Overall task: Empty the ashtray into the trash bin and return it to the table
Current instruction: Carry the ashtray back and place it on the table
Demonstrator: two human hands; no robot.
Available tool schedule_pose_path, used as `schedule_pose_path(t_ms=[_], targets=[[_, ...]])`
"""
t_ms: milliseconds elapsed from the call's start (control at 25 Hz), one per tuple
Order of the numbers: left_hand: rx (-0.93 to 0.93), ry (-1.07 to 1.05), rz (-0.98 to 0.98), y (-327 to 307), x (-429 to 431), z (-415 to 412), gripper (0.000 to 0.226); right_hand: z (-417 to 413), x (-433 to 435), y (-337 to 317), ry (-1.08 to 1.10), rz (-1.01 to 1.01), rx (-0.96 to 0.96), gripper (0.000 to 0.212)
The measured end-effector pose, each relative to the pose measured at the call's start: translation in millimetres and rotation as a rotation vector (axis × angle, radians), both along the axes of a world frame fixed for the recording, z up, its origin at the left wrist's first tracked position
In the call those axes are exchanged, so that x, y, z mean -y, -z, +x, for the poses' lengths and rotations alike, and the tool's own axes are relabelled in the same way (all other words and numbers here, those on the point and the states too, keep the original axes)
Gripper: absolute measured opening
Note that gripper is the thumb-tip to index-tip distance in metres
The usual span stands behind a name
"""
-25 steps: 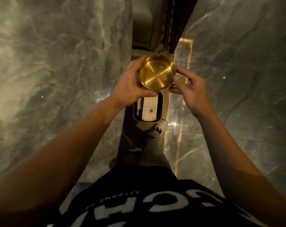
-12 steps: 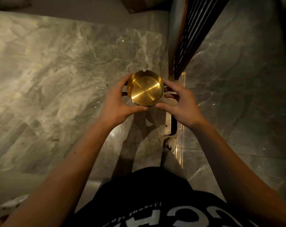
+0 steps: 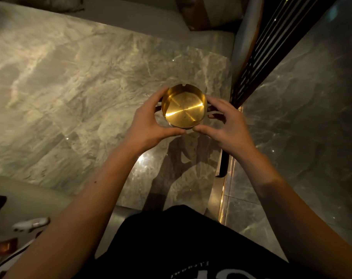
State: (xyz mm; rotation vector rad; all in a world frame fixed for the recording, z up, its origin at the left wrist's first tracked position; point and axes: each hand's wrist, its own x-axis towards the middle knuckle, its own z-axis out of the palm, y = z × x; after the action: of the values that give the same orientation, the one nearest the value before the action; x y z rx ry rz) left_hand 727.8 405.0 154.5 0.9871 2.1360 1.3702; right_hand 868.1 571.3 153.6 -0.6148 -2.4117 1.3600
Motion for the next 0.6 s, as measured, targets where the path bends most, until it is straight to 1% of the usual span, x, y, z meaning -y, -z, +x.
schedule_pose_path(t_ms=[120,320,440,600], targets=[[0.037,-0.021,0.004,0.1,11.0,-11.5,0.107,-15.7,7.5,-2.5,-0.022,0.045,0.019,0.081],[0.043,-0.042,-0.007,2.7,45.0,-50.9,0.105,-57.9,43.8,-0.4,-0.023,0.018,0.038,0.083],[0.043,-0.068,-0.022,8.2,74.8,-95.5,0.104,-103.5,77.9,3.2,-0.018,-0.004,0.036,0.082],[0.063,-0.047,-0.028,26.4,131.3,-177.1,0.105,-178.9,138.3,18.0,0.029,-0.009,0.054,0.081]])
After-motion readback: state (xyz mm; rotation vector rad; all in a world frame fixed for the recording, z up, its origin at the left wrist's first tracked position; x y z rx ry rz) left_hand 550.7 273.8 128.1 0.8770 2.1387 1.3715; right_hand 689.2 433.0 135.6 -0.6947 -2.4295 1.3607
